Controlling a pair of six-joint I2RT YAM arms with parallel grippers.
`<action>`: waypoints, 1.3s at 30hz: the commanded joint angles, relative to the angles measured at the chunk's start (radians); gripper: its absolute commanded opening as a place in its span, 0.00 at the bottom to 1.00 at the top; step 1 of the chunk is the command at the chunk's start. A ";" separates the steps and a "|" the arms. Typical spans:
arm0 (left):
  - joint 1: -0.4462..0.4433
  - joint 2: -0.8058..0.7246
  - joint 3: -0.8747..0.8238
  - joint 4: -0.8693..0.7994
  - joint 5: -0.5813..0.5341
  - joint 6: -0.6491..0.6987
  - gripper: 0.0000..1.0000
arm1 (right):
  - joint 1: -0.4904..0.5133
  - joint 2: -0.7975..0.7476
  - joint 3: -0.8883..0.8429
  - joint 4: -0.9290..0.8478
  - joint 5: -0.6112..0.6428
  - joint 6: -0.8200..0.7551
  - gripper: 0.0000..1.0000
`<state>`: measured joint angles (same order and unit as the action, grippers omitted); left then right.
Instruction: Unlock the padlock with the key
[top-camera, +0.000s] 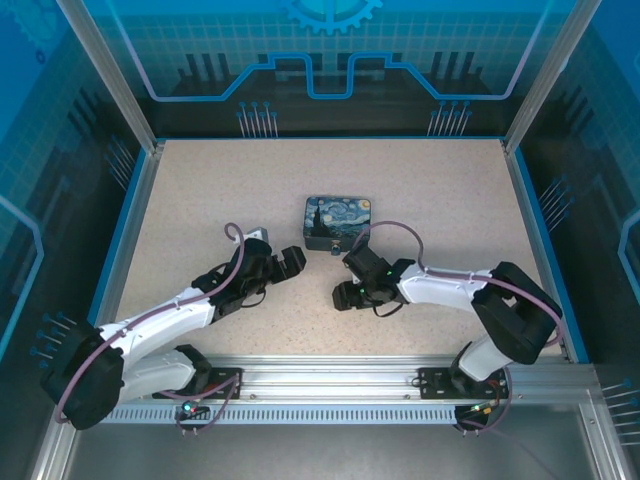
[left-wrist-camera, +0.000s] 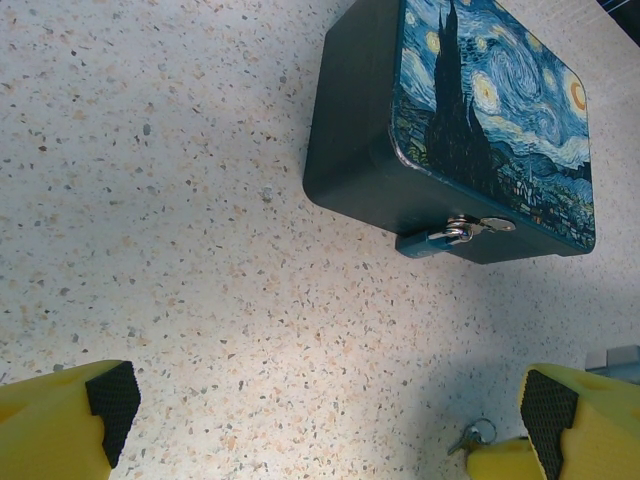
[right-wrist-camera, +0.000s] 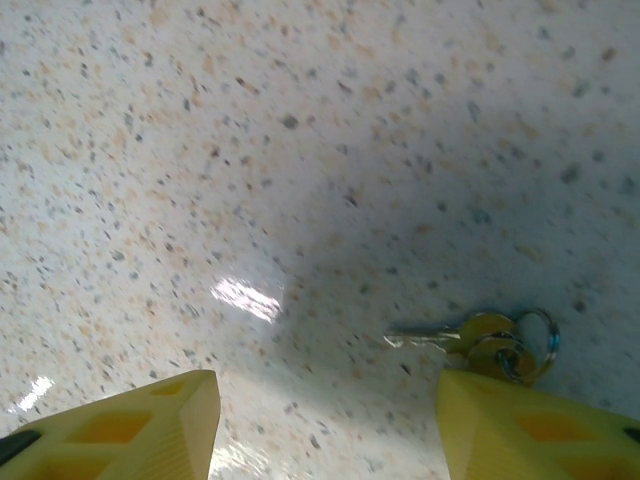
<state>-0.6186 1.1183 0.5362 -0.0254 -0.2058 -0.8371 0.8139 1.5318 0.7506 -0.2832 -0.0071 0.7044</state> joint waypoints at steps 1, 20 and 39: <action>-0.009 -0.002 -0.004 -0.007 -0.014 0.001 0.99 | 0.015 -0.054 -0.013 -0.069 0.024 0.009 0.60; -0.009 -0.002 -0.002 -0.010 -0.008 -0.005 0.99 | -0.025 0.028 0.114 -0.249 0.169 -0.315 0.55; -0.008 0.001 0.002 -0.010 -0.009 -0.002 0.99 | -0.025 0.182 0.178 -0.231 0.173 -0.364 0.44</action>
<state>-0.6186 1.1198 0.5362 -0.0254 -0.2054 -0.8394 0.7975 1.6871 0.9379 -0.5282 0.1650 0.3534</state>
